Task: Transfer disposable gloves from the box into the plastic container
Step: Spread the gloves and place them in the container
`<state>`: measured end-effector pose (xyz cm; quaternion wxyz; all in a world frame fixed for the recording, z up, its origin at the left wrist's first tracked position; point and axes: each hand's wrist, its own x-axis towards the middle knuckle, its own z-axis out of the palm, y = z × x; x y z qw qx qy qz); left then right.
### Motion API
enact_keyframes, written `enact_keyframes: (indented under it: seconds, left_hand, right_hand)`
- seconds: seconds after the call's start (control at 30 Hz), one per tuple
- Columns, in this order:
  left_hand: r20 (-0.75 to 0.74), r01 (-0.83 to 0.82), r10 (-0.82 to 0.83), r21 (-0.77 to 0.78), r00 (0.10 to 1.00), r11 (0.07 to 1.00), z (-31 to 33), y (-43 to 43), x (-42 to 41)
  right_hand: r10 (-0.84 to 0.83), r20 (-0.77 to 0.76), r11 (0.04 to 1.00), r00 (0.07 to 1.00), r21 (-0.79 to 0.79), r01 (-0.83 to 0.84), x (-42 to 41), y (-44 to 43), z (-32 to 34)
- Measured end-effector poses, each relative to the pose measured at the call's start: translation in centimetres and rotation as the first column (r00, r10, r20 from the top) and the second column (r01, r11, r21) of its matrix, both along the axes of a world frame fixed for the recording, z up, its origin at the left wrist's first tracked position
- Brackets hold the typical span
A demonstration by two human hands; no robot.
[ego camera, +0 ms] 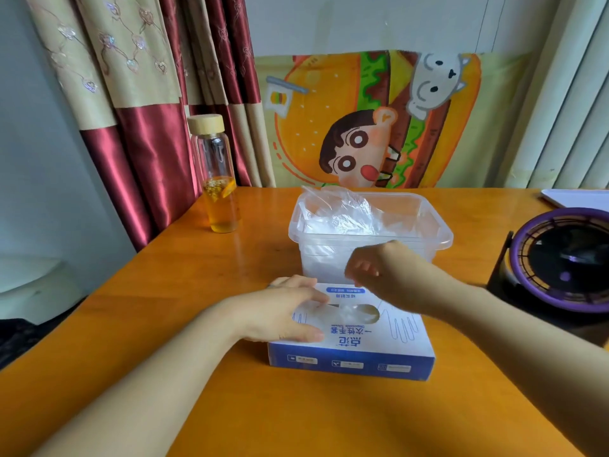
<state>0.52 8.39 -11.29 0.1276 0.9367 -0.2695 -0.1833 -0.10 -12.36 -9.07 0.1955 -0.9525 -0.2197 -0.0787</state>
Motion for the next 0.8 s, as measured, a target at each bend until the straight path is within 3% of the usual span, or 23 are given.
enact_keyframes:
  seconds: [0.07, 0.13, 0.2, 0.27, 0.33, 0.47, 0.63, 0.8]
  left_hand:
    - [-0.011, -0.006, 0.006, -0.003, 1.0, 1.0, 0.0, -0.1, 0.0]
    - [-0.014, -0.011, 0.011, -0.006, 1.0, 1.0, 0.0, -0.1, 0.0]
    - [-0.017, -0.016, 0.015, -0.005, 1.0, 1.0, 0.0, -0.1, -0.1]
    - [-0.022, -0.017, 0.017, -0.01, 1.0, 1.0, -0.1, -0.1, -0.1]
    - [-0.021, -0.01, 0.01, -0.005, 1.0, 1.0, 0.0, -0.1, -0.2]
    - [-0.015, -0.015, 0.015, 0.004, 1.0, 1.0, 0.6, -0.3, -0.3]
    - [0.001, -0.005, 0.005, 0.005, 1.0, 1.0, 0.9, -0.4, -0.4]
    - [0.029, -0.019, 0.019, -0.005, 0.999, 1.0, 0.6, -0.2, -0.1]
  right_hand:
    - [-0.077, -0.107, 0.984, 0.991, -0.167, 0.059, -0.2, -0.3, 0.8]
    - [-0.097, -0.269, 0.954, 0.958, -0.299, 0.012, -0.5, -0.1, 0.7]
    - [-0.073, -0.378, 0.952, 0.923, -0.301, -0.048, -0.7, 0.3, -0.3]
    - [-0.052, -0.372, 0.962, 0.927, -0.269, -0.054, -0.6, 0.7, -1.1]
    - [-0.046, -0.292, 0.986, 0.955, -0.166, -0.003, -0.4, 0.8, -0.9]
    - [0.014, -0.167, 0.978, 0.986, 0.207, 0.021, -0.7, 0.7, 1.3]
    - [0.073, -0.13, 0.938, 0.989, 0.346, -0.023, -1.4, 1.7, 1.2]
    - [-0.107, 0.032, 0.855, 0.994, 0.513, 0.076, 0.1, 1.7, 0.6]
